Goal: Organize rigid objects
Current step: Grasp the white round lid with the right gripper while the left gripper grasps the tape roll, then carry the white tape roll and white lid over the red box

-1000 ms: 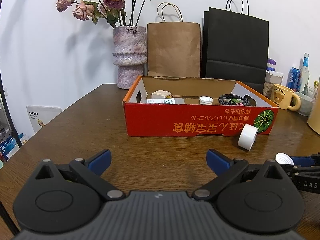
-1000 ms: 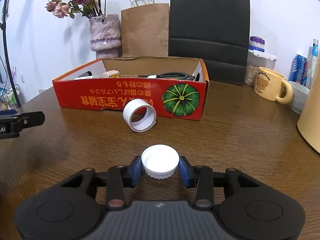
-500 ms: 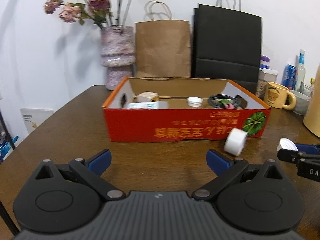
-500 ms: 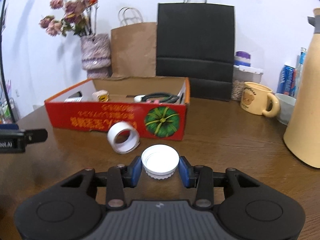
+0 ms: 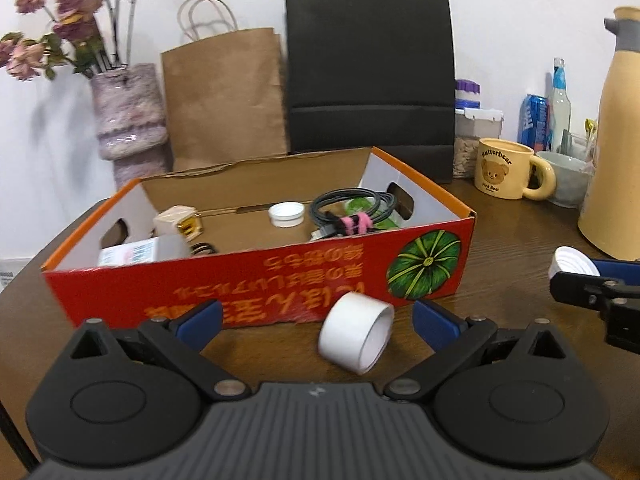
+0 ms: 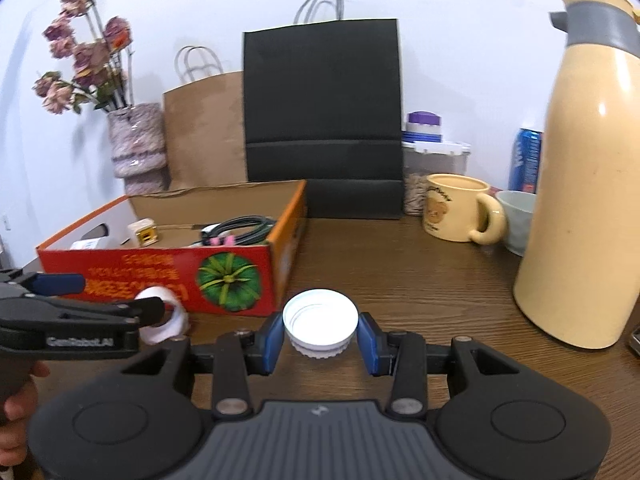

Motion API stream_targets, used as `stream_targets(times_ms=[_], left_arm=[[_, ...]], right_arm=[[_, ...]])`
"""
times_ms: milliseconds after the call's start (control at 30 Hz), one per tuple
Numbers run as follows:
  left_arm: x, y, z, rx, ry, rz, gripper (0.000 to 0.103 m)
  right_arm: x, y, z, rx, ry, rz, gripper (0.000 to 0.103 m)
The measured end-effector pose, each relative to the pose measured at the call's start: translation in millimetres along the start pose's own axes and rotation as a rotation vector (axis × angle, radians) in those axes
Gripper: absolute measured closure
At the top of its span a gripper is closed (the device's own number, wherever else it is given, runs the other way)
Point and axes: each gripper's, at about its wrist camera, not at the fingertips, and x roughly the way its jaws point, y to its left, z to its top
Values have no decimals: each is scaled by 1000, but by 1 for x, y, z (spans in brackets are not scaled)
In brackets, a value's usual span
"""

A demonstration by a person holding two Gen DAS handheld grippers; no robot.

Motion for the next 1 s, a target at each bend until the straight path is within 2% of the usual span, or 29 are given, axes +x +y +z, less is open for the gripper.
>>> stream_targets(times_ms=[33, 133, 167, 200, 567, 833, 1000], left_arm=[[4, -2, 1, 2, 4, -5, 5], [12, -3, 2, 2, 27, -35, 37], [14, -3, 2, 0, 38, -51, 56], [16, -2, 2, -4, 50, -65, 71], [-15, 10, 7, -42, -40, -126, 71], [-40, 43, 35, -122, -173, -80, 71], [-40, 71, 49, -177, -206, -42, 71]], right_arm=[[2, -3, 1, 5, 1, -5, 64], [5, -8, 1, 11, 7, -13, 64], [6, -9, 1, 11, 9, -13, 64], [6, -8, 1, 9, 10, -12, 64], [4, 2, 0, -21, -8, -1, 64], [6, 30, 13, -52, -61, 28, 64], [16, 56, 29, -71, -97, 48, 64]])
